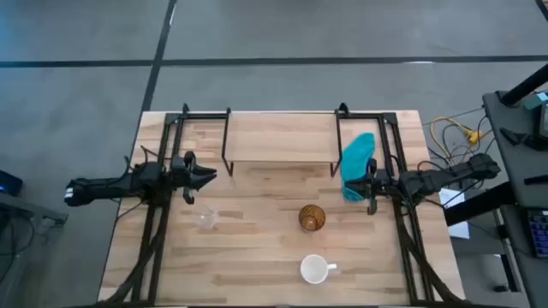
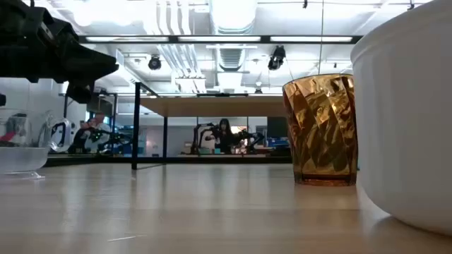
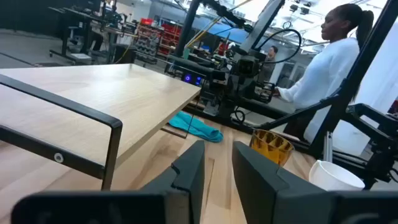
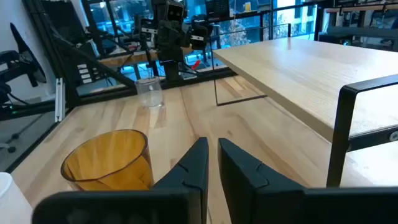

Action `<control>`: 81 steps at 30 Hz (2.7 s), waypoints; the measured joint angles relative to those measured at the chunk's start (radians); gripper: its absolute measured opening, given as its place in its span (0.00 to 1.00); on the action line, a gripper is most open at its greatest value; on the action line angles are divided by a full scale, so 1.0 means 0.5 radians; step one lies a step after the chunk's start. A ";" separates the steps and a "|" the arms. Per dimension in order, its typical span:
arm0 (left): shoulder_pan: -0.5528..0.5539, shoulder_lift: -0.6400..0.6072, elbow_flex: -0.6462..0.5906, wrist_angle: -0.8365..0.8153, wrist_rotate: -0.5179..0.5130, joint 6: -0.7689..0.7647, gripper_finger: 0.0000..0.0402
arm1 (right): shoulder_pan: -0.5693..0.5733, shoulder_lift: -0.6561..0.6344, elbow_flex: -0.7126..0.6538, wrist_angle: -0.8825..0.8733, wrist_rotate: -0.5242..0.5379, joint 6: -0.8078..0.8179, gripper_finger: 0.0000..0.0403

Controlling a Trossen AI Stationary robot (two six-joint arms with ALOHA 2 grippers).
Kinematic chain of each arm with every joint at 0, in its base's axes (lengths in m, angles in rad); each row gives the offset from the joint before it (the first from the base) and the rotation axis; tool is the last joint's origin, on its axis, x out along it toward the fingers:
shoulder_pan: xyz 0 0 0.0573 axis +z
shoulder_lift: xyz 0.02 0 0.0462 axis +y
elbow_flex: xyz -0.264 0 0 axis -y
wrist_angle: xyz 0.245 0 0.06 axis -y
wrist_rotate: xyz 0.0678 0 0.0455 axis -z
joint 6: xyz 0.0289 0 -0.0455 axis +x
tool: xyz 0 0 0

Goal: Stack small to large cups/mugs on shelf

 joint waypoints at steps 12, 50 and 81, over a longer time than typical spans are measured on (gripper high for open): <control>0.000 0.000 0.000 0.000 0.000 0.000 0.17 | -0.001 0.000 0.000 0.000 0.000 0.000 0.08; 0.000 0.001 0.000 0.000 0.000 0.000 0.17 | -0.001 0.001 -0.001 0.000 0.000 0.000 0.08; -0.001 0.003 0.000 0.012 -0.032 0.024 0.17 | -0.002 0.000 0.000 0.285 0.018 1.026 0.08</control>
